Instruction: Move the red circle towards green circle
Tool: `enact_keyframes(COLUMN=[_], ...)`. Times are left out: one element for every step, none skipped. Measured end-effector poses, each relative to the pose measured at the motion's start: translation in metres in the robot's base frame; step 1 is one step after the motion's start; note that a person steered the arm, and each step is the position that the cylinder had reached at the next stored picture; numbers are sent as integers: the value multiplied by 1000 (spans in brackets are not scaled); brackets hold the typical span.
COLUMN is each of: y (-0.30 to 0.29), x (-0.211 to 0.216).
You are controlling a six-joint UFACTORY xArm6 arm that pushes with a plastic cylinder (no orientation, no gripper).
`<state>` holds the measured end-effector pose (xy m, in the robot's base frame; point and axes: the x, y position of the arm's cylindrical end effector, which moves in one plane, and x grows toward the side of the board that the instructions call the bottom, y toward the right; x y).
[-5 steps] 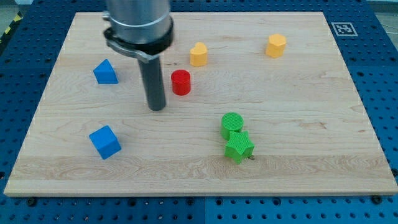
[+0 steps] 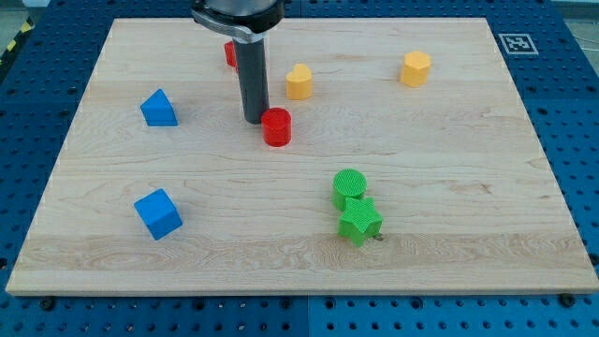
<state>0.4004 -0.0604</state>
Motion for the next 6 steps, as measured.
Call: enact_keyframes(y=[0,0,0,0,11,28], x=[6,8,19,20,24,28])
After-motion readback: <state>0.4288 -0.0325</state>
